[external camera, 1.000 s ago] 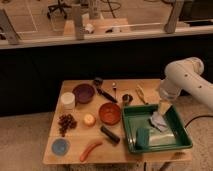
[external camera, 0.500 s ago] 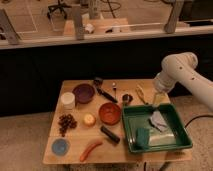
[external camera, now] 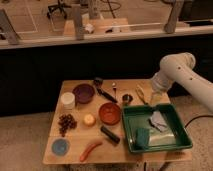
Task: Stack cups on top of each other
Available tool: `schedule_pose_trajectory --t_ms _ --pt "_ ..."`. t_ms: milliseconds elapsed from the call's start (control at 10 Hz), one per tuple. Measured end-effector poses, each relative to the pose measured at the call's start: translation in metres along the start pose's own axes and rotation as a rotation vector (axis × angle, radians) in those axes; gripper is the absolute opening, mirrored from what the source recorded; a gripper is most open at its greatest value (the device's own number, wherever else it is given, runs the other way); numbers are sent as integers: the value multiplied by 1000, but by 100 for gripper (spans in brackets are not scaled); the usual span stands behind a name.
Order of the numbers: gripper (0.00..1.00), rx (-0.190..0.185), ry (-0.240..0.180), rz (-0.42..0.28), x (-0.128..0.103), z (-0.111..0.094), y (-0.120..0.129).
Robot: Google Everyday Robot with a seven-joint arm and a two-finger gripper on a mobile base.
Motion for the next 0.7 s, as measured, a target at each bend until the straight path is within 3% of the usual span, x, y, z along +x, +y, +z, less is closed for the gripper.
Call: schedule_pose_trajectory --t_ms 100,300,700 --pt "80 1 -1 -3 -19 5 0" --pt "80 7 11 14 -37 14 1" --pt "80 28 24 29 -40 37 -20"
